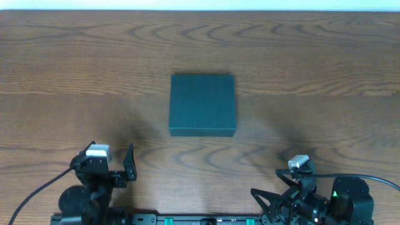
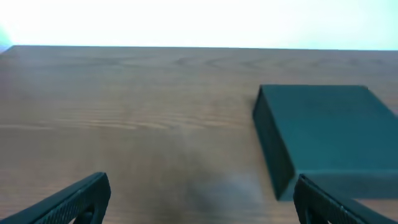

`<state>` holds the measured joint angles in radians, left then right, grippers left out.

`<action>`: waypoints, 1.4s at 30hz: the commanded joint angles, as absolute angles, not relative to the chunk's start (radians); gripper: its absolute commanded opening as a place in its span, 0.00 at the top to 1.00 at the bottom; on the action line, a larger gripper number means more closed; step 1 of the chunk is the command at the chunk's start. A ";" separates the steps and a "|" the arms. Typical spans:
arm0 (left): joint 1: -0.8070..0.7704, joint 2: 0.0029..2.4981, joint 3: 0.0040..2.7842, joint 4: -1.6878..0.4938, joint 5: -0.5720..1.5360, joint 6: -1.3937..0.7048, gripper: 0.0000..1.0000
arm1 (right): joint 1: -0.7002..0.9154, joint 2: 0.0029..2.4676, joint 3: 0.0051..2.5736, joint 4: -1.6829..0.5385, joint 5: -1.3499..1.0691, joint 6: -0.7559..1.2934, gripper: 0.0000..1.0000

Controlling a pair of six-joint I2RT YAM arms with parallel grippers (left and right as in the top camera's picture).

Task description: Pack container

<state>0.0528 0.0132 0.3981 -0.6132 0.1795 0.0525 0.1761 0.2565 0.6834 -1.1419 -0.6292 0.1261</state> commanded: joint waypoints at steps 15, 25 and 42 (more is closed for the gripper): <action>0.057 0.004 0.067 -0.216 0.157 -0.006 0.05 | 0.184 0.250 0.680 -1.144 -0.635 0.134 0.01; 0.058 0.004 0.067 -0.216 0.147 0.038 0.05 | 0.184 0.250 0.680 -1.145 -0.635 0.134 0.01; 0.058 0.004 0.067 -0.216 0.147 0.038 0.05 | 0.184 0.250 0.680 -1.144 -0.635 0.134 0.01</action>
